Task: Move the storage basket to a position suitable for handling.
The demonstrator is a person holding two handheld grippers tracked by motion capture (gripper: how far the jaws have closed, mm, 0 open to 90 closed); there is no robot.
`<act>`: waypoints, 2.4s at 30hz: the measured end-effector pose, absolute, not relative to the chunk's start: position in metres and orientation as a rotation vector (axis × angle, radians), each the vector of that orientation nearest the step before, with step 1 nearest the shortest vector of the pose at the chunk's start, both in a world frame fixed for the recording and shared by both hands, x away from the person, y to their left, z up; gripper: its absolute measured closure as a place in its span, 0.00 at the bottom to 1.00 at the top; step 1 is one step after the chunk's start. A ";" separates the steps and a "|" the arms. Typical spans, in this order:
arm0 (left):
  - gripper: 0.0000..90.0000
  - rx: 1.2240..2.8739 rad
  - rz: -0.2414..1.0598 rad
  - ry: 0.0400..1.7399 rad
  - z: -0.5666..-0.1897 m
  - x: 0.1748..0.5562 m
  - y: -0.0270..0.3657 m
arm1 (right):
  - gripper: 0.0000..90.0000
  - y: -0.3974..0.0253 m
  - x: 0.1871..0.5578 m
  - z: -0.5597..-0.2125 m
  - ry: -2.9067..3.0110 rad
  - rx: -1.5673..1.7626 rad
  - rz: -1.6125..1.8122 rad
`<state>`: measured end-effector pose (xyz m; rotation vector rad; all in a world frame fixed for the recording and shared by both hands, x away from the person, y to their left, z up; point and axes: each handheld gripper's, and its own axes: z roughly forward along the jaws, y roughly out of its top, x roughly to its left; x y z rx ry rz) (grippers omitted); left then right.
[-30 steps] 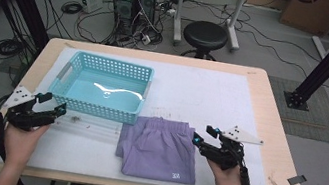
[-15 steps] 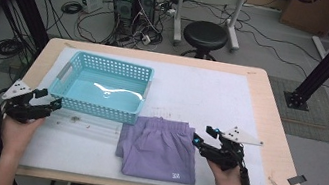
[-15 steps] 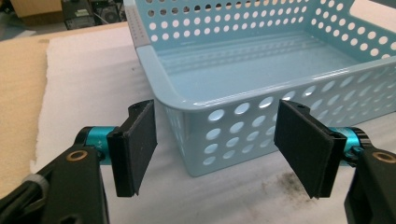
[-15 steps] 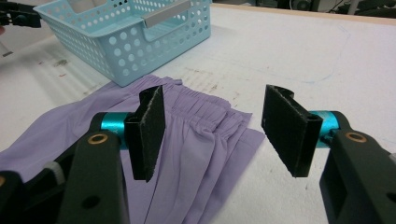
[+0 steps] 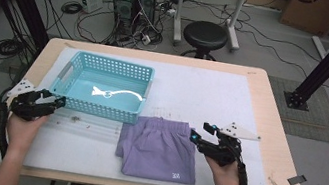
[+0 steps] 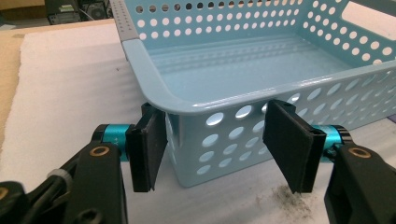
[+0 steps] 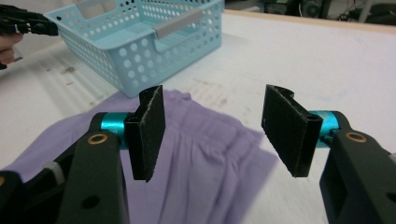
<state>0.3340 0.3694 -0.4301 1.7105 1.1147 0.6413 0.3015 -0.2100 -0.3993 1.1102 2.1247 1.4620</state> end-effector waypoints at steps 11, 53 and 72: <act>0.44 1.707 0.627 1.089 -0.430 0.334 0.366 | 0.44 -0.136 0.334 -0.398 2.257 0.940 1.421; 0.49 1.677 0.575 1.023 -0.418 0.349 0.343 | 0.64 -0.077 0.393 -0.401 2.349 0.899 1.379; 0.50 1.728 0.511 0.931 -0.417 0.373 0.266 | 0.65 -0.155 0.404 -0.397 2.262 1.022 1.336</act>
